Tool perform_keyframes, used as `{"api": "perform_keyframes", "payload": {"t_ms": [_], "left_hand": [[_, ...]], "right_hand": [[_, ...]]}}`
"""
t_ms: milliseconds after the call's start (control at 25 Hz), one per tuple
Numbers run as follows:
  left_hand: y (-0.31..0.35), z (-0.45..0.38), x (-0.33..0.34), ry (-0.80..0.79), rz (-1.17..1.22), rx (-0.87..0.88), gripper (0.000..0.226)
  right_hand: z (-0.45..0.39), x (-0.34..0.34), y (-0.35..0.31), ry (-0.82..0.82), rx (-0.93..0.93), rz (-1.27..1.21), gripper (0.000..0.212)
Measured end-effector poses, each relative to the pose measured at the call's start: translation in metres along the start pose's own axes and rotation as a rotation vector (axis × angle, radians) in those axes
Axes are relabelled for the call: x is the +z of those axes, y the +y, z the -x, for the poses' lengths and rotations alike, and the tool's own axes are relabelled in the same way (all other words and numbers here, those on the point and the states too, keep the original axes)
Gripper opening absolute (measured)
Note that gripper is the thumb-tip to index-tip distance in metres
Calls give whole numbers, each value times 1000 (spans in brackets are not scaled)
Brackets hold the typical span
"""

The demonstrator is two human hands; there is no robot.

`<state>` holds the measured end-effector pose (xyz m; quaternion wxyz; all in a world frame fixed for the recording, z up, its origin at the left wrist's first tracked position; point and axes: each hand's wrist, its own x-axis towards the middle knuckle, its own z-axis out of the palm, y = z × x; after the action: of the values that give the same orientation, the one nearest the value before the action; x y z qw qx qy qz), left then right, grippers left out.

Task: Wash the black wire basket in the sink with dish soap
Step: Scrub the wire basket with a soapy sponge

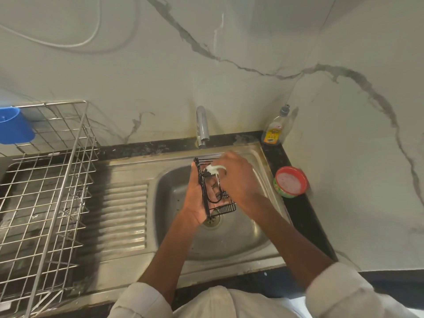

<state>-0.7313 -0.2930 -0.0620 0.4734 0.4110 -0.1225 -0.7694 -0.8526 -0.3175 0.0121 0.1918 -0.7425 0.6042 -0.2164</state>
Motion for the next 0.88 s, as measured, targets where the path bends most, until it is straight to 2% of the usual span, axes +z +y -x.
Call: {"api": "perform_keyframes", "payload": {"t_ms": [80,120,240,280,440,600,680,760,880], "left_hand": [[-1,1,-5,21,2,-6,82],[-3,1,-6,24,-5,-9,84],[-10,0,0,12,-31,-22,90],[-11,1,7,6,-56,-29,89],[-11,7,12,-10,-37,-10,95],[-5,5,5,-14,29,-3,74],[-7,8,8,3,8,23,64],[-8,10,7,7,-27,35,68],[-8,6,6,1,-79,32,79]], "right_hand": [[28,-4,7,-126,-57,-3,26],[28,-6,11,-147,-19,-17,23],[-11,-9,12,32,208,33,22],[-21,-7,7,68,225,61,22],[-11,-2,-11,-29,2,5,27],[-16,-8,-1,84,187,-48,28],[-16,-7,-9,43,126,-133,24],[-18,-5,-9,23,107,-149,25],[-26,-7,-6,85,199,-75,27]]}}
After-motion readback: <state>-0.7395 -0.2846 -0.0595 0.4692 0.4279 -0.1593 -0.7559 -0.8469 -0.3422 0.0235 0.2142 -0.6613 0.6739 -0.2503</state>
